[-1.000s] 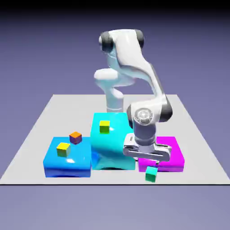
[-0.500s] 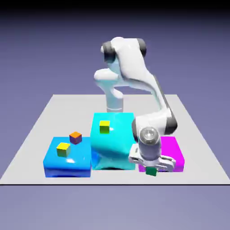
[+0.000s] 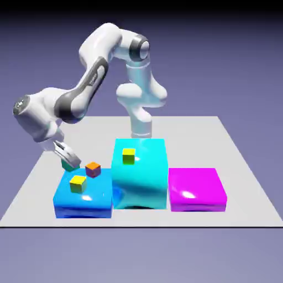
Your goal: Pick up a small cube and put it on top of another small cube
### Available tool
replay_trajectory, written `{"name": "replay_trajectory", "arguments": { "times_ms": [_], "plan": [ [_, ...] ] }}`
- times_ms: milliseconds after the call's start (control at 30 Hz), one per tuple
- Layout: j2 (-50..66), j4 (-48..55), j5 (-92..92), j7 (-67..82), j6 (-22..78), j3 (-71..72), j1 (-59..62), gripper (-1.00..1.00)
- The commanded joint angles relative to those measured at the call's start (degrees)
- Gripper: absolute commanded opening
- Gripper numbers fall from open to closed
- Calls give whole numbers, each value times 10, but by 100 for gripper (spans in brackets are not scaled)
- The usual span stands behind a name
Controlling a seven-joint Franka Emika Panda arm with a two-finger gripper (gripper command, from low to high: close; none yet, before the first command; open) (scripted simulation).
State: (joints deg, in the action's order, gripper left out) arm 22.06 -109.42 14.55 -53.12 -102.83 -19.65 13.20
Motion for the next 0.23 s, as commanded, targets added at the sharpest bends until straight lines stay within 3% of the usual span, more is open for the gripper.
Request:
{"name": "replay_trajectory", "arguments": {
  "times_ms": [0, 33, 200],
  "plan": [
    [4, -19, 2, 2, -22, 2, -2, -100],
    [4, -19, 2, 2, -22, 2, -2, 100],
    [-11, 62, -12, -9, 72, -6, 6, 100]
  ]
}}
